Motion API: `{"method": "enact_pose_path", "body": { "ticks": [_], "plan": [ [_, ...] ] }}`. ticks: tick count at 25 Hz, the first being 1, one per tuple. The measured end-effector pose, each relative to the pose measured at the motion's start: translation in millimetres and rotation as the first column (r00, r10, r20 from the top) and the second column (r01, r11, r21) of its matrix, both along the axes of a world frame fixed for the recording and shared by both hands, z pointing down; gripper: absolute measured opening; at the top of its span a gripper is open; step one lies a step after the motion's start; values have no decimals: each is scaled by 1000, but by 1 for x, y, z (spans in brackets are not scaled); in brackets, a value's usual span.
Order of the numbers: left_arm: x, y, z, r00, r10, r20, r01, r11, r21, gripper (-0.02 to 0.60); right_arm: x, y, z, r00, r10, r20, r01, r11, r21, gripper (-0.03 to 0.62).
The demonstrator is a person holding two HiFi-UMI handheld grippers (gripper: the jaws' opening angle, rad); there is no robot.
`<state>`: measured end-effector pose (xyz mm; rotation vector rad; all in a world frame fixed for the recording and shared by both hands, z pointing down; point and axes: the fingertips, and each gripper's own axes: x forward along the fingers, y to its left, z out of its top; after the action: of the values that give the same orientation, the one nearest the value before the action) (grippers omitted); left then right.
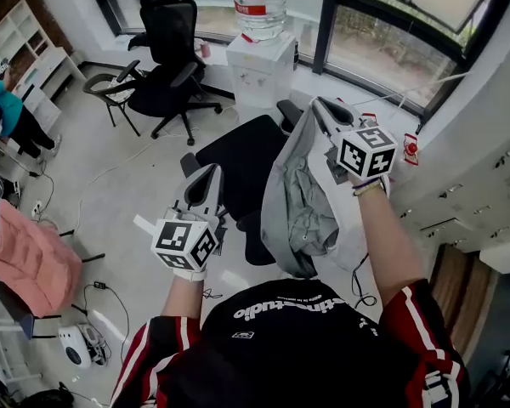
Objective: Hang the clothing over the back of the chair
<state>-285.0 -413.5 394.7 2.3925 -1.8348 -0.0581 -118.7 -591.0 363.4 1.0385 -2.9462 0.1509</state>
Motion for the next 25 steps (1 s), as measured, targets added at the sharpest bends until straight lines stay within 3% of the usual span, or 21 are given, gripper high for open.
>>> {"method": "enact_pose_path", "body": {
  "ticks": [8, 20, 25],
  "plan": [
    [20, 3, -1, 998, 63, 0, -63, 998, 9, 25, 44, 44, 5, 996, 66, -52, -68, 997, -33, 17],
    [42, 13, 2, 995, 103, -10, -102, 995, 6, 25, 80, 113, 22, 989, 145, 6, -145, 988, -60, 17],
    [52, 16, 3, 993, 115, -5, -115, 993, 6, 25, 83, 137, 27, 984, 177, 26, -176, 984, -21, 17]
  ]
}}
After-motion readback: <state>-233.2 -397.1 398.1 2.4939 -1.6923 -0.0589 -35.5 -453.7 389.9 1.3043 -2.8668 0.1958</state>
